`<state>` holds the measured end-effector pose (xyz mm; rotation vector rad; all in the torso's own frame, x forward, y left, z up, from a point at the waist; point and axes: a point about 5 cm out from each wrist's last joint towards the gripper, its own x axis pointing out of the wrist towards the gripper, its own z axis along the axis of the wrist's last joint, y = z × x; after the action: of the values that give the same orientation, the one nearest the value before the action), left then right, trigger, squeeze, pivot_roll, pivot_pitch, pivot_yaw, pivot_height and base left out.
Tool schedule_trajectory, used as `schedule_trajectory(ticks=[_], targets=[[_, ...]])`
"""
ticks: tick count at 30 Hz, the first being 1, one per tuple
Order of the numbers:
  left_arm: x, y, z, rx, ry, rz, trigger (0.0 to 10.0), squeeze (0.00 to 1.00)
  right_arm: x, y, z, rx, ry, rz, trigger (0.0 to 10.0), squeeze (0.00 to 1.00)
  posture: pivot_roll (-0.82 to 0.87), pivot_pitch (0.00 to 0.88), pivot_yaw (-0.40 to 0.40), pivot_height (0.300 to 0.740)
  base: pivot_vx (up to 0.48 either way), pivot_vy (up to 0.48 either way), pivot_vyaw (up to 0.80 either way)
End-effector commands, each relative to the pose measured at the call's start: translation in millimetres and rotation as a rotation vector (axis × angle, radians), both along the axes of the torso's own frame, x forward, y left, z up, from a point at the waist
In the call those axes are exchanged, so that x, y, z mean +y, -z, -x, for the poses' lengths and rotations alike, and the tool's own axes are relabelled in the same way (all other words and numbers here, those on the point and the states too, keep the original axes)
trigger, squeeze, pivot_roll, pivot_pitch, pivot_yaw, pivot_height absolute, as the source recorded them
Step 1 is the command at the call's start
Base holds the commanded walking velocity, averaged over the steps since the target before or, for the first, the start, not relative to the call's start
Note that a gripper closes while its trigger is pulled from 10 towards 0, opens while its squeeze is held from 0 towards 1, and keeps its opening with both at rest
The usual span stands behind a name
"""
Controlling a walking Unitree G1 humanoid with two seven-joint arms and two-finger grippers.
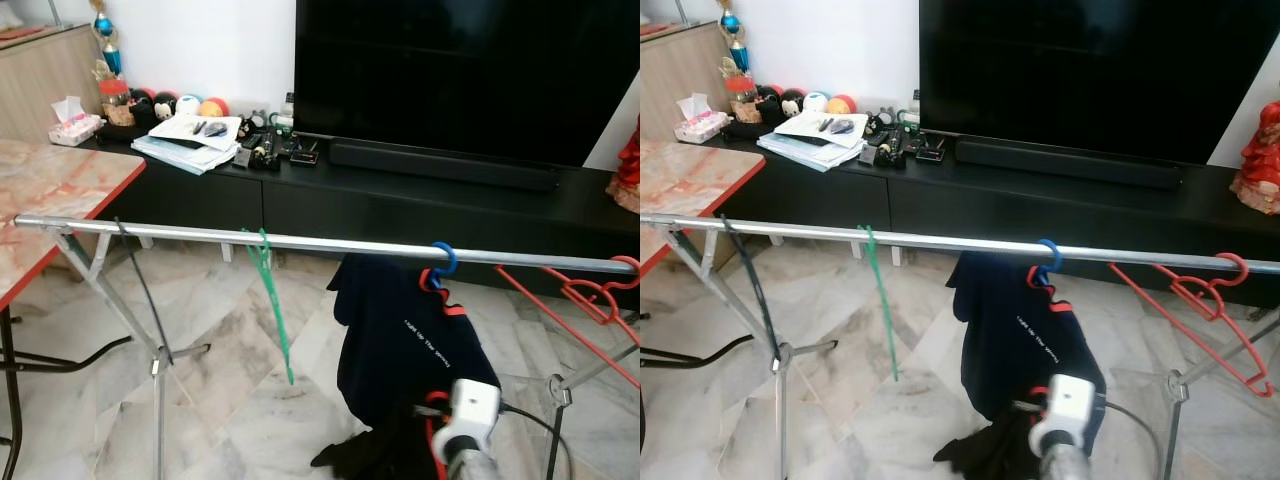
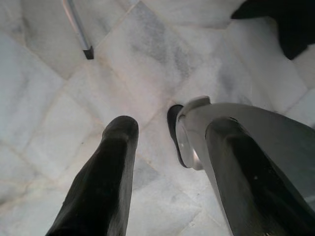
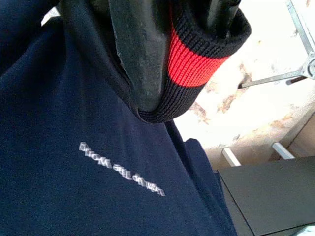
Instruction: Hang hanger
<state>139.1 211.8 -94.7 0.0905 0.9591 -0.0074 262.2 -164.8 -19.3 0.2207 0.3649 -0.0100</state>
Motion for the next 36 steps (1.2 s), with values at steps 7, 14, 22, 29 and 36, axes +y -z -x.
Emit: schedule_trajectory(ticks=[7, 14, 22, 29, 36], targets=[[9.2, -5, -5.8, -0.051, -0.036, -0.032, 10.0, 0.00, -8.4, 2, 2.0, 0.016, 0.004, 0.019, 10.0, 0.00, 0.02, 0.051, -0.001, 0.721, 0.000, -0.105, 0.00], [25.7, -23, -31.2, -0.194, -0.052, -0.100, 10.0, 0.00, -10.9, 2, 1.3, 0.025, 0.004, 0.019, 10.0, 0.00, 0.04, 0.056, -0.009, 0.721, 0.000, 0.000, 0.00], [27.4, -97, -93.2, -0.754, -0.114, -0.162, 10.0, 0.00, -12.8, 1, -0.8, 0.033, -0.010, 0.023, 10.0, 0.00, 0.05, 0.054, -0.022, 0.721, 0.000, 0.000, 0.00], [2.1, -148, -106.2, -1.004, -0.133, -0.082, 10.0, 0.00, -14.7, 1, -1.0, 0.039, -0.010, 0.023, 10.0, 0.00, 0.04, 0.058, -0.017, 0.721, 0.000, 0.000, 0.00], [-13.5, -166, -110.8, -1.036, -0.095, -0.035, 10.0, 0.00, -12.1, 3, 0.2, 0.058, -0.023, 0.020, 10.0, 0.00, 0.05, 0.068, -0.015, 0.721, 0.000, 0.000, 0.00]])
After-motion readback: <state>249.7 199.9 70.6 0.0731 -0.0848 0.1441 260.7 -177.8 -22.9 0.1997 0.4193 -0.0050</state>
